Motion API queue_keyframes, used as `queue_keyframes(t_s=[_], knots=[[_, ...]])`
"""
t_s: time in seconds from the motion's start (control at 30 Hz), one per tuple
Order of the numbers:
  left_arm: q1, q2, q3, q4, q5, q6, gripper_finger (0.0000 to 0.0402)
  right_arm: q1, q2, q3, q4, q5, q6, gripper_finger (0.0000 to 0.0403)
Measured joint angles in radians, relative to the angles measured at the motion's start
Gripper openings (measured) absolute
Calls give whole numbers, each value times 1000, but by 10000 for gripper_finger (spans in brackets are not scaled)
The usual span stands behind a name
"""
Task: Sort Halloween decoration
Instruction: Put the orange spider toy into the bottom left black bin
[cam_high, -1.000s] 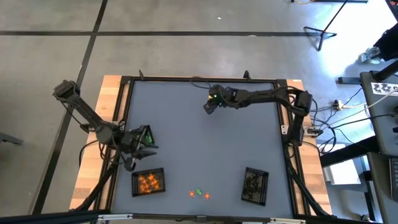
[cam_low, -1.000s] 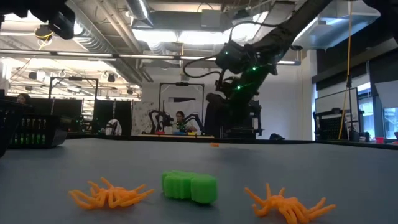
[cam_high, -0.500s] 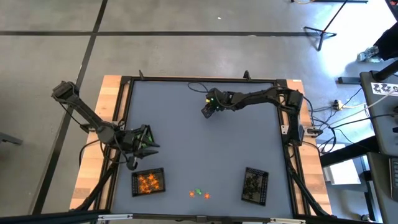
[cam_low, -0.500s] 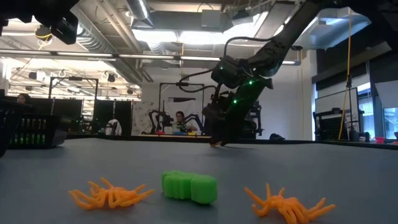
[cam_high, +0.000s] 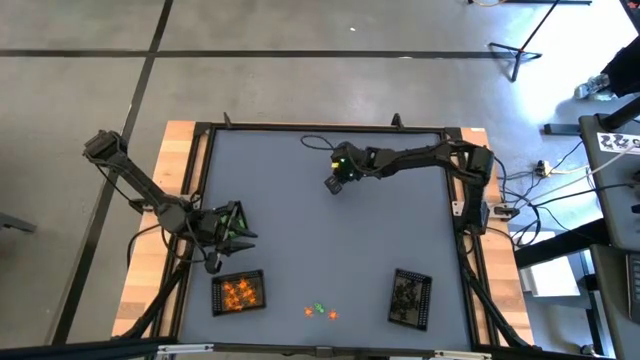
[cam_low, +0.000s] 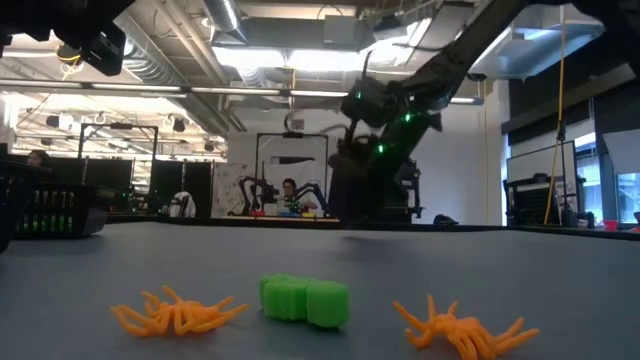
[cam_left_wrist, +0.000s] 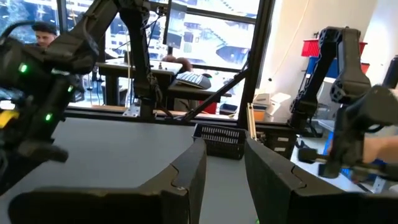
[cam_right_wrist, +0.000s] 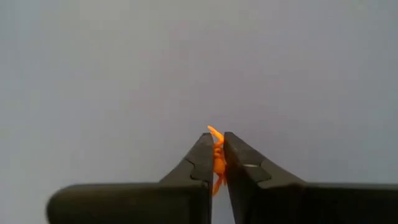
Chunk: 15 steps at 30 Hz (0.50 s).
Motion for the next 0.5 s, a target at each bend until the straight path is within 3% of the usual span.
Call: queue_keyframes(t_s=[0.27,0.5], knots=[[0,0,0,-10,-33,-49,103,107,-99,1,63,-54,4,7],[0,57,0,-29,-118,-102,103,290,-113,2,365,-111,-7,27]])
